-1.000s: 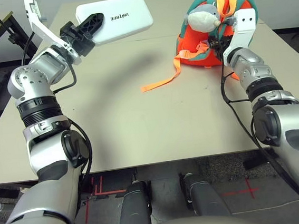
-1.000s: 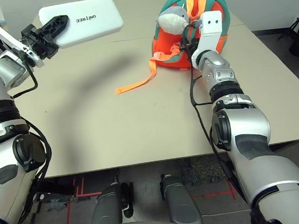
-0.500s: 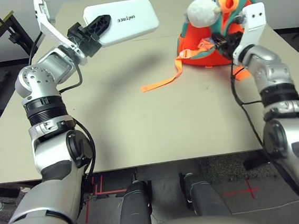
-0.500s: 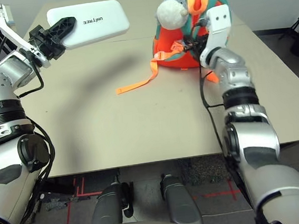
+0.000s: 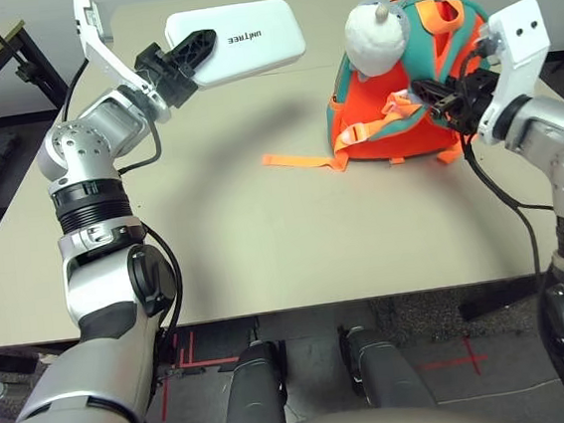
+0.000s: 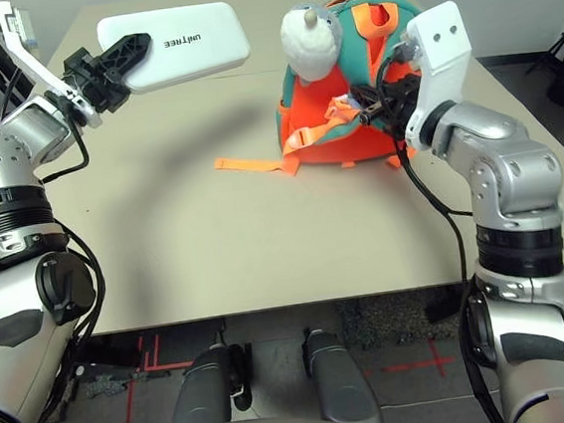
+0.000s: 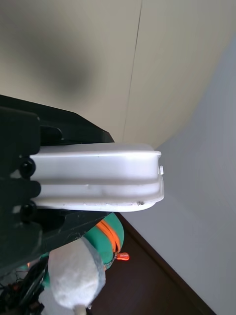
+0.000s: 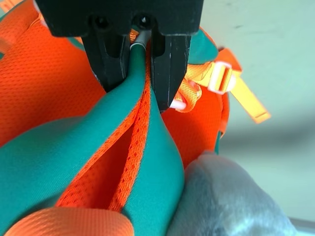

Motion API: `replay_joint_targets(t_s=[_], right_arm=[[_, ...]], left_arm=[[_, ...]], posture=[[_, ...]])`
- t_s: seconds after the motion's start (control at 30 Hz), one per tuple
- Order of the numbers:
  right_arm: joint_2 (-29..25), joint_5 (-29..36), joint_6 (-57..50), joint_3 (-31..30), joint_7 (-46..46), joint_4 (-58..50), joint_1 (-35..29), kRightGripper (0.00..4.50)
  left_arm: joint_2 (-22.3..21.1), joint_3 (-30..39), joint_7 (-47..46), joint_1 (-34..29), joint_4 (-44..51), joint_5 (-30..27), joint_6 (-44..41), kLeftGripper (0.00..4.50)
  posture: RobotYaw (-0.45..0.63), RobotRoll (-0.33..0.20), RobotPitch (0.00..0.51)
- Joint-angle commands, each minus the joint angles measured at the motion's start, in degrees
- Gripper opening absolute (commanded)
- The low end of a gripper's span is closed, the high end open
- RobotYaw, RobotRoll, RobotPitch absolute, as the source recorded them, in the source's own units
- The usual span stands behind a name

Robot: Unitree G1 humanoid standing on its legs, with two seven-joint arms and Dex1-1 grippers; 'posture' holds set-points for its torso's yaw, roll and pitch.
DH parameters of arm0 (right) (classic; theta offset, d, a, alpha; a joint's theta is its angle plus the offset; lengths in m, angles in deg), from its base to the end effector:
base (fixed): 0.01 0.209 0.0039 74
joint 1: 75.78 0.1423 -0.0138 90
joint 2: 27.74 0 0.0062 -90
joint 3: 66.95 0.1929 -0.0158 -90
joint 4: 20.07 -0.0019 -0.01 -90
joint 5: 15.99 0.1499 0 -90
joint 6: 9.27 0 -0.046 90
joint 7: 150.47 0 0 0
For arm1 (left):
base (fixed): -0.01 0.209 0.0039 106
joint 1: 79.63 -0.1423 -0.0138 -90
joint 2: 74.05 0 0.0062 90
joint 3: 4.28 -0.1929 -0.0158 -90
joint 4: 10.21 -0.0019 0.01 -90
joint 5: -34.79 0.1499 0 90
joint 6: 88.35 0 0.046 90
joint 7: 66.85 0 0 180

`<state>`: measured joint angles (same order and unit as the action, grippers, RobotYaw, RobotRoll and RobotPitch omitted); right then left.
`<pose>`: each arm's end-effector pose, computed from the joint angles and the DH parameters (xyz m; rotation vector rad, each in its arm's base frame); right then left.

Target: Put the pencil case into the backpack and zip it.

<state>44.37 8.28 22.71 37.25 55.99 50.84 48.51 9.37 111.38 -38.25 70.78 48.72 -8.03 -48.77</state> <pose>0.2600 -0.2357 0.2421 -0.1477 0.0472 0.4325 0.3558 0.2297 0.2410 -0.6909 0.0097 -0.6917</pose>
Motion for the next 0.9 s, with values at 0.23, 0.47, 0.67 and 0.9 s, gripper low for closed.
replay_joint_targets(t_s=[0.23, 0.47, 0.67, 0.9], right_arm=[[-3.7, 6.2, -6.4, 3.6, -0.6, -8.8, 0.6, 0.26], [-0.1, 3.7, -0.2, 1.3, -2.3, -6.1, -9.5, 0.26], [2.1, 0.7, 7.1, -1.3, -3.0, -1.1, -13.0, 0.26], [2.8, -0.6, 11.6, -3.1, -2.2, 3.3, -14.2, 0.26]], left_arm=[[0.1, -1.6, 3.1, 3.3, -3.4, 0.6, 2.4, 1.29], [0.0, -2.3, 4.1, 3.9, -4.3, 0.6, 2.9, 1.29], [-1.5, -4.3, 7.5, 4.0, -3.3, 1.4, 2.6, 1.29], [-5.3, -9.6, 19.0, 5.6, -2.9, 4.1, 6.2, 1.29]], posture=[[-0.24, 0.0, 0.105], [-0.23, 0.0, 0.101], [-0.23, 0.0, 0.101], [-0.22, 0.0, 0.099]])
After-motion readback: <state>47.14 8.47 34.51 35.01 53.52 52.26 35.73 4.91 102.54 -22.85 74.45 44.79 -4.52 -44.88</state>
